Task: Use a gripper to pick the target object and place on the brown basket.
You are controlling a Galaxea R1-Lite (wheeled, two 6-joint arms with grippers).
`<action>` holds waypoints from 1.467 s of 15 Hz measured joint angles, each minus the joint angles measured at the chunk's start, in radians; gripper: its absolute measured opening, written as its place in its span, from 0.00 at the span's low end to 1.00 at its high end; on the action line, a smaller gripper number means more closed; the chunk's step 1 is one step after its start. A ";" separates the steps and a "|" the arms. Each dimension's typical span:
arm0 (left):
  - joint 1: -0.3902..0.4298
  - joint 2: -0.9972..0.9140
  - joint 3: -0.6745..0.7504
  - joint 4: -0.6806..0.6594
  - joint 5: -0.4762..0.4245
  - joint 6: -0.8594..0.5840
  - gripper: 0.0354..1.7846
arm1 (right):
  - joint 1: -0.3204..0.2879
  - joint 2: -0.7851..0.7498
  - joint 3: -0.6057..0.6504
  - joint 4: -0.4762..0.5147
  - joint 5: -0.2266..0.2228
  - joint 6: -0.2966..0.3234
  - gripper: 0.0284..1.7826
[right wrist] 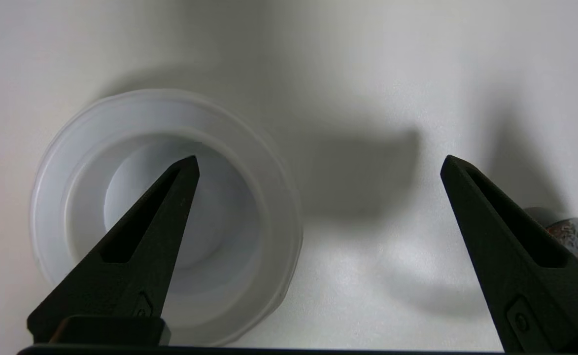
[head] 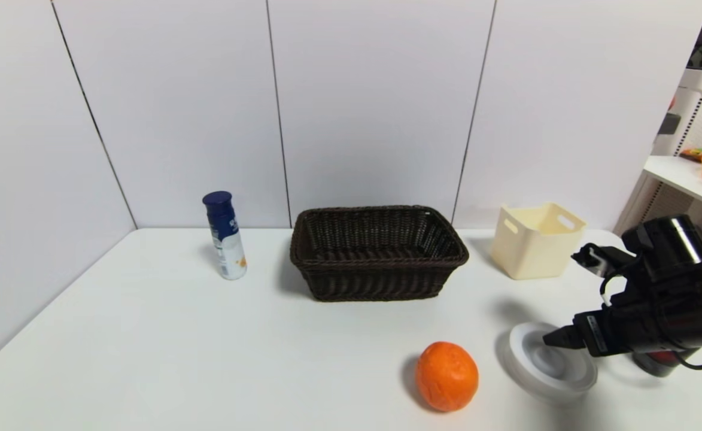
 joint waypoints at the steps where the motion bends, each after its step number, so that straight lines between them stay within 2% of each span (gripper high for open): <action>1: 0.000 0.000 0.000 0.000 0.000 0.000 0.94 | -0.003 0.011 -0.005 0.001 0.000 0.000 0.95; 14: 0.000 0.000 0.000 0.000 0.000 0.000 0.94 | -0.004 0.054 -0.005 0.004 0.005 0.001 0.95; 15: 0.000 0.000 0.000 0.000 0.000 0.000 0.94 | -0.004 0.054 -0.005 0.004 0.007 0.000 0.90; 18: 0.000 0.000 0.000 0.000 0.000 0.000 0.94 | -0.003 0.050 -0.005 0.008 0.007 0.000 0.63; 22: 0.000 0.000 0.000 0.000 0.000 0.000 0.94 | -0.003 0.044 -0.004 0.012 0.007 0.001 0.37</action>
